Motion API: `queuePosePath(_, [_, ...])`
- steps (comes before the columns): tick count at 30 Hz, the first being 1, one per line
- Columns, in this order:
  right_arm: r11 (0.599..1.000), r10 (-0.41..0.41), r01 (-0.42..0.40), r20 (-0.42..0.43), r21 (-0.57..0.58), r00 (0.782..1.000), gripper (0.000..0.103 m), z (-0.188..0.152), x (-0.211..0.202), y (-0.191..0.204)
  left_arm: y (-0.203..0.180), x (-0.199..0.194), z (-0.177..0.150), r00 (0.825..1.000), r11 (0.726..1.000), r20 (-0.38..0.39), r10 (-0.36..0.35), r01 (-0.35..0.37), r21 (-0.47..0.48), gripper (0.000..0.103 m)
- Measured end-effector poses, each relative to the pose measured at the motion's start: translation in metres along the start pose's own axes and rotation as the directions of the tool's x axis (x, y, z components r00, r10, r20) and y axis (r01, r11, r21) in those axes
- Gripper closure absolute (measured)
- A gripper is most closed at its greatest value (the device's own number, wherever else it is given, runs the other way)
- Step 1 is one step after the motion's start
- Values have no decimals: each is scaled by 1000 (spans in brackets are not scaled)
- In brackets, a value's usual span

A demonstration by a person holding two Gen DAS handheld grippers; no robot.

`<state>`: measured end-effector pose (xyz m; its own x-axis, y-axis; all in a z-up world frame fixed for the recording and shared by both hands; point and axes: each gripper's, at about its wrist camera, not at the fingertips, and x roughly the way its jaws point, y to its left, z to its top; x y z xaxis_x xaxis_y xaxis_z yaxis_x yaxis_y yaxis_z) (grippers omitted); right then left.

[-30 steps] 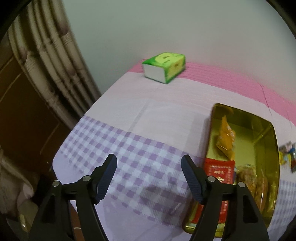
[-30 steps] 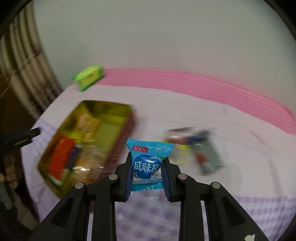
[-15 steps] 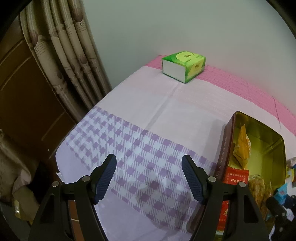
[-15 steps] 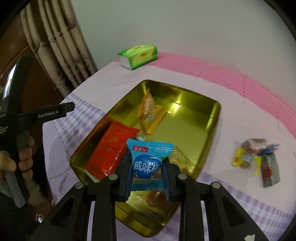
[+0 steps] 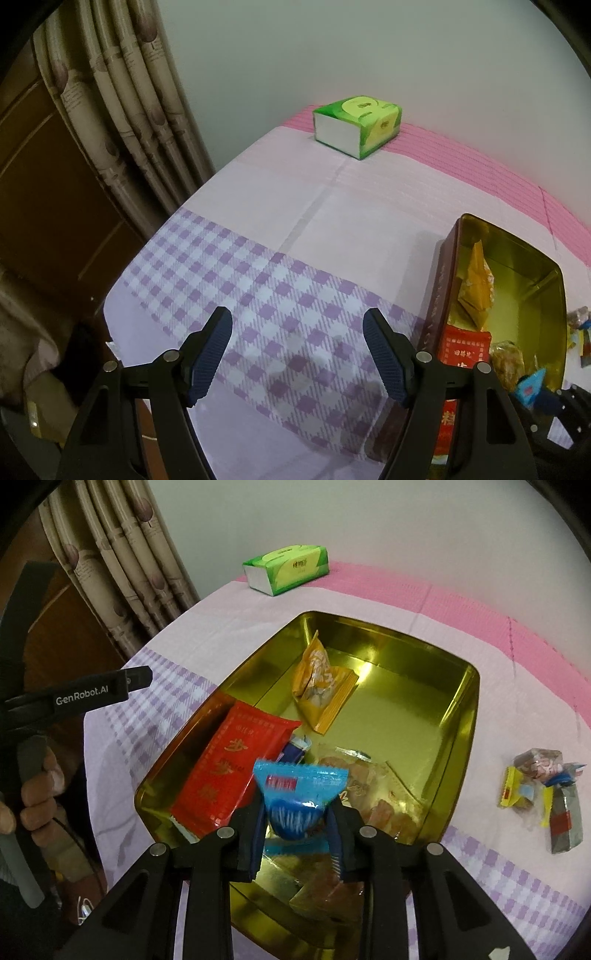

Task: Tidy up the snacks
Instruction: 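Release the blue candy into the tin with the right gripper, then move the open right gripper back to the snack pile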

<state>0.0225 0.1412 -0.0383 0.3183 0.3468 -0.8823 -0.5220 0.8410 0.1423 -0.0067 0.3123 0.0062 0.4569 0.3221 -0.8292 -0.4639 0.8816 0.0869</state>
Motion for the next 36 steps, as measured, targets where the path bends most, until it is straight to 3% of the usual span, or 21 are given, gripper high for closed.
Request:
queuePosePath(4, [1000,-3,3,-3,-3,1000,75,-1,2,1,-3,-1,-1,1000,1000,0,-2,2,12,29])
queuePosePath(10, [1000,-4,3,19,16,1000,60,1,-2,-1,-4,-1,-2,1000,1000,-3,-6,6,11,29])
queuePosePath(23, [998,-23,19,76,53,997,59,2,-23,-16,-9,-3,-3,999,999,10,-32,32,23,29])
queuePosePath(29, [992,-72,61,103,106,992,59,-2,-39,-43,-10,-4,-4,1000,999,10,-29,29,23,29])
queuePosePath(36, [964,-214,191,119,183,969,59,-11,-65,-105,-10,-4,-4,1000,999,10,-25,25,27,29])
